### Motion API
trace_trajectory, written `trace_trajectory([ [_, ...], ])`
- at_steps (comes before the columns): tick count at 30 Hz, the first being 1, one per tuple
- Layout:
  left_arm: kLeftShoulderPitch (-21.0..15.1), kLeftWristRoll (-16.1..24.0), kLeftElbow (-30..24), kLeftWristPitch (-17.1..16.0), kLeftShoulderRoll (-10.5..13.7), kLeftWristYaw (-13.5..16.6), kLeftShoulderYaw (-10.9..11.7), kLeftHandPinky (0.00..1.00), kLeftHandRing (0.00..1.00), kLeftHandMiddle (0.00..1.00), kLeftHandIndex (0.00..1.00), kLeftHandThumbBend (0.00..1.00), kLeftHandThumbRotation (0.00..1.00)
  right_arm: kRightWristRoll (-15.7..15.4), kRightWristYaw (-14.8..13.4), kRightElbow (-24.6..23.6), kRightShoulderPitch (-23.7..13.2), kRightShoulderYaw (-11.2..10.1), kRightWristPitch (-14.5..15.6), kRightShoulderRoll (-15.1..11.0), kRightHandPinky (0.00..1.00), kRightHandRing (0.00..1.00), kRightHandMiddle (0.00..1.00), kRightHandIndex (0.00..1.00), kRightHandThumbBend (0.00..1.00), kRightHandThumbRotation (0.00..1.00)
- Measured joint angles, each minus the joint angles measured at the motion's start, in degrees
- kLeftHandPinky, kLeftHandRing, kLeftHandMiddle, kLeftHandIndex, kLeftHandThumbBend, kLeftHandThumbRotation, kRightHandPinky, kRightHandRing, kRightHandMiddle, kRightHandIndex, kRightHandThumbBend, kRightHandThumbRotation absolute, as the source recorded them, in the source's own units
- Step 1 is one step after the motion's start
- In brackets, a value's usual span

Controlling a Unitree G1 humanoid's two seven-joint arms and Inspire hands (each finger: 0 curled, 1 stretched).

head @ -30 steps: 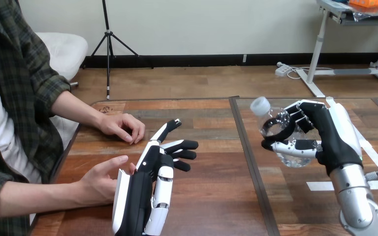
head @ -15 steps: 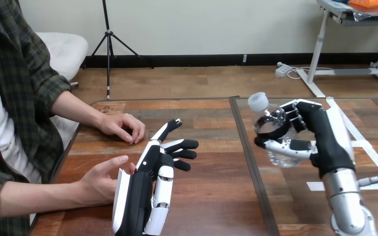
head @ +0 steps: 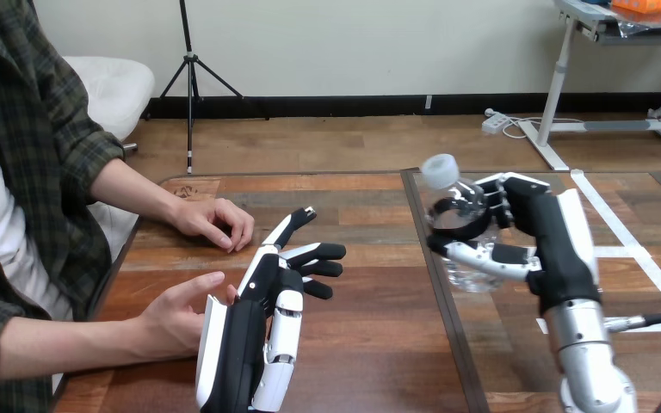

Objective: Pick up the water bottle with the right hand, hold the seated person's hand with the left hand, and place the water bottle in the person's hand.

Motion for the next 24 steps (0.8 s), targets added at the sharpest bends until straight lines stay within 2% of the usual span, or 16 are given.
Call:
trace_trajectory([
  [10,-0.1,-0.2,0.0,0.0,0.0,-0.3,0.2,0.54,0.65,0.70,0.86,0.04,1.00,1.5,0.9,-1.3,0.3,-0.3,-0.3,3.1,0.41,0.43,0.48,0.49,0.64,0.00],
  [21,-0.2,-0.7,0.0,0.0,0.0,-0.3,0.4,0.55,0.66,0.71,0.86,0.05,1.00,8.4,4.6,-4.1,1.0,-1.6,-0.4,7.9,0.38,0.42,0.48,0.48,0.56,0.00],
  [24,-0.2,-0.9,0.0,0.0,0.1,-0.5,0.6,0.55,0.67,0.72,0.87,0.06,1.00,10.4,6.0,-5.0,1.4,-2.1,-0.5,9.3,0.36,0.42,0.47,0.48,0.51,0.00],
])
